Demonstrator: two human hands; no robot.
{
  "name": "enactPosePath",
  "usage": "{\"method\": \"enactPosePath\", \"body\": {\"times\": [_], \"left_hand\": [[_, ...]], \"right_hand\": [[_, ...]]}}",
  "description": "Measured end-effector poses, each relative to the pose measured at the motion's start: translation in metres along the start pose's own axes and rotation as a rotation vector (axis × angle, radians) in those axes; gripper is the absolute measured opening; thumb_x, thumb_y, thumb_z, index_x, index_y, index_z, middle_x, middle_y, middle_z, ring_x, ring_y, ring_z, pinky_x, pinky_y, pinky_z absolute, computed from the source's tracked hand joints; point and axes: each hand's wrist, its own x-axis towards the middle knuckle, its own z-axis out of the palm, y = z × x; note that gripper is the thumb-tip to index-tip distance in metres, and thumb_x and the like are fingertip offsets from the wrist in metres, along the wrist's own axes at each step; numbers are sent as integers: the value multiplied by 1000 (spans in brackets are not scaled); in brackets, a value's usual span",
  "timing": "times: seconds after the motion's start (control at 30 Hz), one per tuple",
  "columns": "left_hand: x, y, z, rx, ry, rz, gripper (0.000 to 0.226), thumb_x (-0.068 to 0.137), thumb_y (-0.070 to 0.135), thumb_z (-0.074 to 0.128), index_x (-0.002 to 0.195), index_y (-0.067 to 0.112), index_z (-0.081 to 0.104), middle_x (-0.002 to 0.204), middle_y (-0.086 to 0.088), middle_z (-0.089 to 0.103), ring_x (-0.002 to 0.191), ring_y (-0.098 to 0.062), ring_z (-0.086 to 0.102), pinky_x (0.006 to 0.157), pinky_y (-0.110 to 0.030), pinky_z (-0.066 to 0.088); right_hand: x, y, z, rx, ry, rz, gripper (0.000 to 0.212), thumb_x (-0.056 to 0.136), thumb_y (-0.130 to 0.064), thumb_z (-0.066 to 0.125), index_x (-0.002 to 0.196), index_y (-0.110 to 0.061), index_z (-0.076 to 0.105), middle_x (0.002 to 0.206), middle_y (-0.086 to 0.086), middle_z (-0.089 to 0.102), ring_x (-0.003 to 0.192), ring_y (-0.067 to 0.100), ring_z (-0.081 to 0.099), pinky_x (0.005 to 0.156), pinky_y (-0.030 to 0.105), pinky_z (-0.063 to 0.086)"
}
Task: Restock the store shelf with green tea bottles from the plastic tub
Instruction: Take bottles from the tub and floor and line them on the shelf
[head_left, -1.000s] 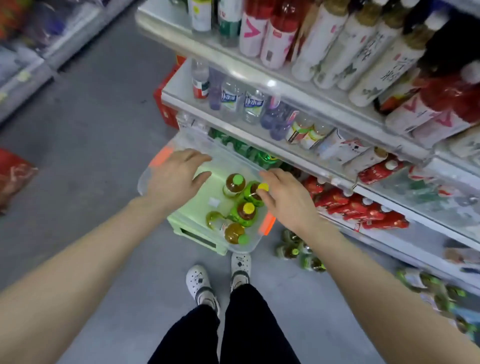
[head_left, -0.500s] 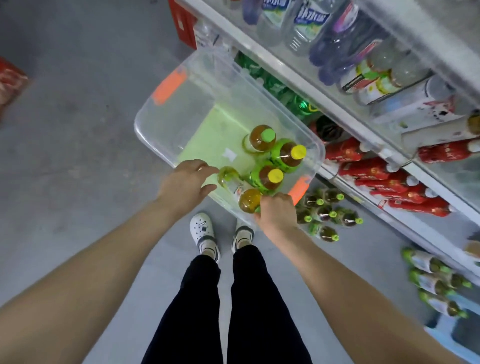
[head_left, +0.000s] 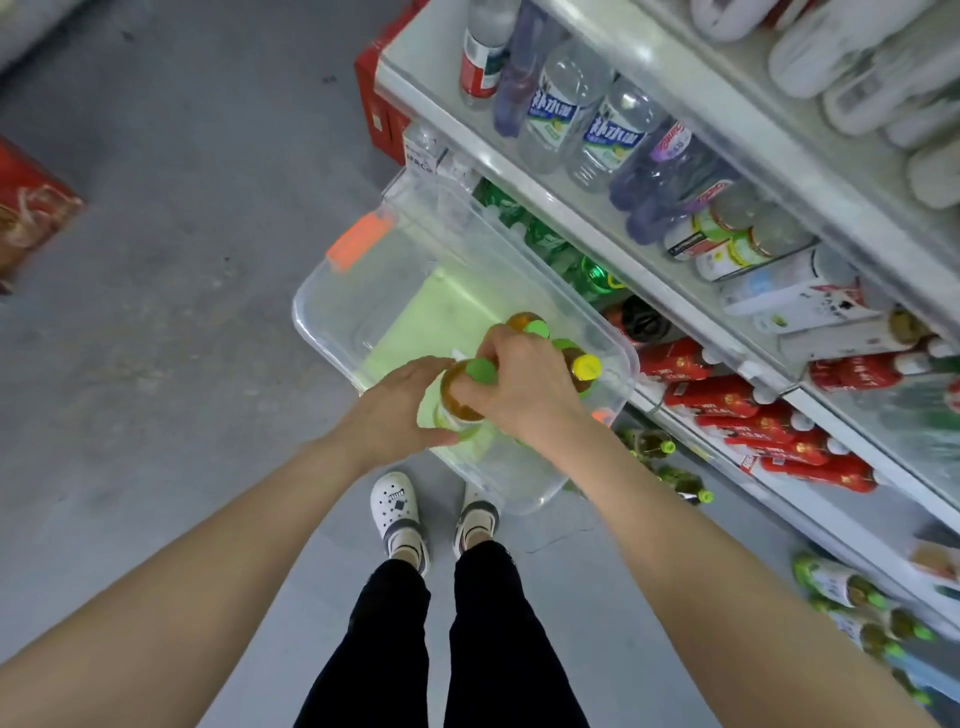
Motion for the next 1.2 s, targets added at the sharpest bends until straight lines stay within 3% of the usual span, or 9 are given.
{"method": "enactPosePath", "body": {"times": [0.13, 0.23, 0.27, 0.37, 0.43, 0.5, 0.6, 0.8, 1.2], "left_hand": [[13, 16, -5, -240, 236, -90, 77, 71, 29, 86, 134, 17, 42, 113, 3, 61, 103, -19, 58, 80, -25, 40], [18, 21, -14, -355, 373, -158, 70, 74, 27, 84, 128, 13, 42, 103, 2, 61, 92, -21, 58, 78, -32, 47], [18, 19, -16, -410, 376, -174, 69, 75, 28, 83, 127, 13, 41, 102, 2, 62, 93, -21, 60, 79, -34, 49], [18, 6, -17, -602, 377, -226, 68, 71, 40, 83, 122, 18, 43, 107, 2, 68, 97, -19, 67, 86, -44, 55], [18, -2, -18, -681, 387, -251, 70, 64, 56, 80, 119, 27, 46, 109, 5, 69, 99, -16, 68, 87, -48, 56], [18, -7, -20, -709, 390, -255, 70, 62, 62, 77, 118, 32, 47, 109, 7, 69, 99, -14, 68, 87, -48, 56], [20, -11, -19, -726, 381, -243, 73, 64, 65, 74, 123, 31, 47, 110, 8, 69, 99, -13, 68, 87, -46, 57], [25, -17, -13, -751, 421, -259, 68, 68, 65, 70, 122, 28, 52, 107, 9, 70, 96, -9, 69, 86, -42, 58], [22, -8, -17, -787, 475, -286, 51, 77, 52, 73, 119, 32, 52, 105, 13, 70, 93, -3, 69, 86, -36, 58]], "right_hand": [[27, -4, -29, 384, -8, 61, 25, 70, -42, 76, 78, -22, 64, 60, -9, 54, 60, 11, 52, 61, 26, 42], [50, 18, -30, 677, -9, 176, 37, 76, -59, 67, 83, -23, 69, 69, -6, 66, 71, 19, 65, 78, 39, 56], [56, 29, -26, 631, 17, 184, 37, 83, -58, 62, 89, -22, 69, 76, -4, 70, 81, 23, 68, 87, 43, 55], [65, 72, -9, 189, 73, 153, 37, 91, -39, 66, 117, -13, 61, 108, 8, 67, 105, 27, 62, 91, 32, 46], [67, 93, 6, -34, -51, 150, 59, 83, -34, 75, 134, -16, 51, 127, 11, 56, 116, 29, 56, 93, 33, 42], [70, 106, 27, -194, -155, 139, 74, 80, -32, 78, 142, -19, 41, 135, 11, 47, 119, 32, 54, 92, 37, 44], [81, 110, 52, -330, -69, 65, 76, 80, -24, 79, 143, -16, 38, 132, 14, 48, 111, 36, 59, 85, 44, 48], [107, 105, 74, 31, 214, -28, 66, 77, -17, 80, 132, -10, 45, 124, 13, 58, 105, 34, 61, 83, 37, 48], [135, 88, 73, 328, 112, 49, 75, 78, -28, 82, 138, -19, 36, 122, 8, 61, 106, 25, 61, 95, 36, 48]]}}
